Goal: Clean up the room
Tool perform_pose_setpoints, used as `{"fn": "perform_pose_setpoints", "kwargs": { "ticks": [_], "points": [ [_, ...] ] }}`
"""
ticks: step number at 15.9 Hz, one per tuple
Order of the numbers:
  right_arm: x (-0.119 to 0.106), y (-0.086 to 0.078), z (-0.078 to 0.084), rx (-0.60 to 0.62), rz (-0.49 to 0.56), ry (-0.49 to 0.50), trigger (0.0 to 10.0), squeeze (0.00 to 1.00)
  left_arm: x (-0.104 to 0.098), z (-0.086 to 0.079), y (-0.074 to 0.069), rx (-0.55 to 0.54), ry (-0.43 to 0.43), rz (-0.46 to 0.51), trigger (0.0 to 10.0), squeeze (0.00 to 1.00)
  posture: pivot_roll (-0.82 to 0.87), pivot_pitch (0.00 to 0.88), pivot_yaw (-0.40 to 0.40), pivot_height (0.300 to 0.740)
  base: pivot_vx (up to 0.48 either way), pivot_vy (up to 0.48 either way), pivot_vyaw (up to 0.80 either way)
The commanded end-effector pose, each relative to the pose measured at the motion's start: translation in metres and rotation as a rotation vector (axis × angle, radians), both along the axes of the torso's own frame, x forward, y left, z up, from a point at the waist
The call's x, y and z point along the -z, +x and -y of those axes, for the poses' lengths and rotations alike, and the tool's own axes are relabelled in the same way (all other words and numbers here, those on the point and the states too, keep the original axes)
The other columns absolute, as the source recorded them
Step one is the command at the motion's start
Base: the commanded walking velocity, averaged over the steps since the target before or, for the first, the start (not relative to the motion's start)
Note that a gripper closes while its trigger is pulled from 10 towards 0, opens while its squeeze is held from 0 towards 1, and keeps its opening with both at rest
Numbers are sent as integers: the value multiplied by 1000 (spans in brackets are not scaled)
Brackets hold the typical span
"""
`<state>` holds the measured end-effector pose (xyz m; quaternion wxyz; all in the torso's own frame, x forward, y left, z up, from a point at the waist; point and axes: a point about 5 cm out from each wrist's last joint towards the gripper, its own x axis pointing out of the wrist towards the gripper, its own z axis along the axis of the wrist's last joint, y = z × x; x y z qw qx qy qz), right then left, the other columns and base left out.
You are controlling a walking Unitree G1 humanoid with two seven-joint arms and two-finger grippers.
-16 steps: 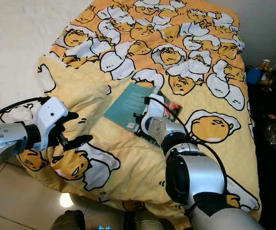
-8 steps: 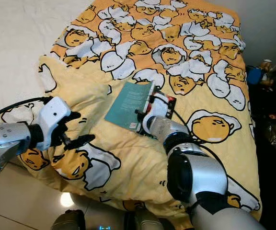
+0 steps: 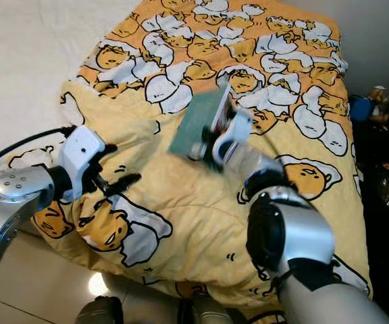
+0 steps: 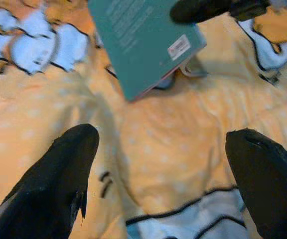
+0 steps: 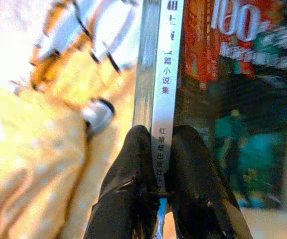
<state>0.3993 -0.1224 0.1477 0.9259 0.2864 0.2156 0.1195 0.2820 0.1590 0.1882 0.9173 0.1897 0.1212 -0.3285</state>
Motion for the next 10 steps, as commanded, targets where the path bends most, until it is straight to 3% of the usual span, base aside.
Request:
{"fn": "perform_pose_setpoints", "kwargs": {
  "ticks": [1, 6, 8, 10],
  "points": [
    [-19, 6, 11, 12, 109, -13, 0, 0, -3, -1, 3, -31, -13, 32, 10000, 1000, 48, 44, -80, 740, 0, 0, 0],
    [-37, 6, 28, 14, 255, -72, 0, 0, 0, 5, 6, -149, -112, 110, 10000, 1000, 22, 15, -36, 740, 0, 0, 0],
    [-46, -6, 35, 44, 362, -146, 0, 0, 9, 6, 5, -210, -112, 123, 10000, 1000, 25, 0, -29, 740, 0, 0, 0],
    [-45, -16, 37, 47, 406, -190, 0, 0, 9, 7, 5, -246, -144, 129, 10000, 1000, 34, 0, -34, 740, 0, 0, 0]
  ]
}}
